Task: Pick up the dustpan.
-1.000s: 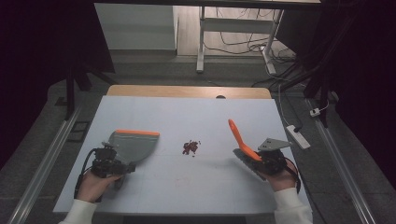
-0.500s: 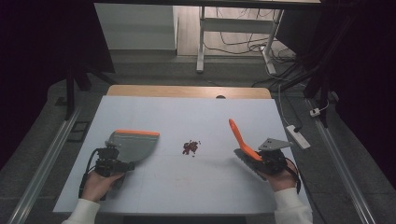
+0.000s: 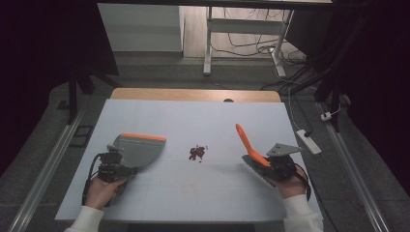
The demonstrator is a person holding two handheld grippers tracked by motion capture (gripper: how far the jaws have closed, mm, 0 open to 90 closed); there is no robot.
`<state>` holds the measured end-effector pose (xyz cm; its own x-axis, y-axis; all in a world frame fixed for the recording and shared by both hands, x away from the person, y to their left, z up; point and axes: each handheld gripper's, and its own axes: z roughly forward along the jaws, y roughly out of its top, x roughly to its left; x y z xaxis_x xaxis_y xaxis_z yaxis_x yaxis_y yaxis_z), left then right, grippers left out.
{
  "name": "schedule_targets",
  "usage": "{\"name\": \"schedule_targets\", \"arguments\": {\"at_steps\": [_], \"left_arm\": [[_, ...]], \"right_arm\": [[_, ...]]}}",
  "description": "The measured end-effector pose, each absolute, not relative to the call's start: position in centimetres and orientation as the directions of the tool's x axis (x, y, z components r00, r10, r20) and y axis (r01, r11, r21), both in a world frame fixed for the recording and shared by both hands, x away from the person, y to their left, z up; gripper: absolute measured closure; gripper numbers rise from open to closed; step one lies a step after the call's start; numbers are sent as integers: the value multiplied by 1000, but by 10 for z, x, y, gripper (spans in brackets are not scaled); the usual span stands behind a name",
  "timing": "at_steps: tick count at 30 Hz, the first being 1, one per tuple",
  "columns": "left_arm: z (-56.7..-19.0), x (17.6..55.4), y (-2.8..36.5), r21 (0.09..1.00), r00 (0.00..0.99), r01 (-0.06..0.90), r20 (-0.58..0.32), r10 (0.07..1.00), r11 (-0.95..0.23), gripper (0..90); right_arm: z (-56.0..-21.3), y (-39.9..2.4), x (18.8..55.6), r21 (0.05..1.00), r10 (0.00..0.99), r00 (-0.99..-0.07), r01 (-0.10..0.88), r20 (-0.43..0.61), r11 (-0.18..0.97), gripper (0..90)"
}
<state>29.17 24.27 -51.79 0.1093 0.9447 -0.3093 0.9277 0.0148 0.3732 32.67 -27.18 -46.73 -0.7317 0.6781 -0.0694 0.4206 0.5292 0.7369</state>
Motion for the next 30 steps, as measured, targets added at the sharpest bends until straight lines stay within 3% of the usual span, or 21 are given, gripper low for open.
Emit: {"name": "schedule_targets", "arguments": {"at_steps": [18, 30], "left_arm": [[-515, 288, 249, 438, 118, 898, -306, 945, 30, 614], [-511, 292, 259, 532, 243, 846, -326, 914, -35, 615]], "right_arm": [[-465, -274, 326, 749, 684, -726, 414, -72, 518, 702], [-462, -273, 325, 759, 686, -724, 404, -76, 511, 703]]}}
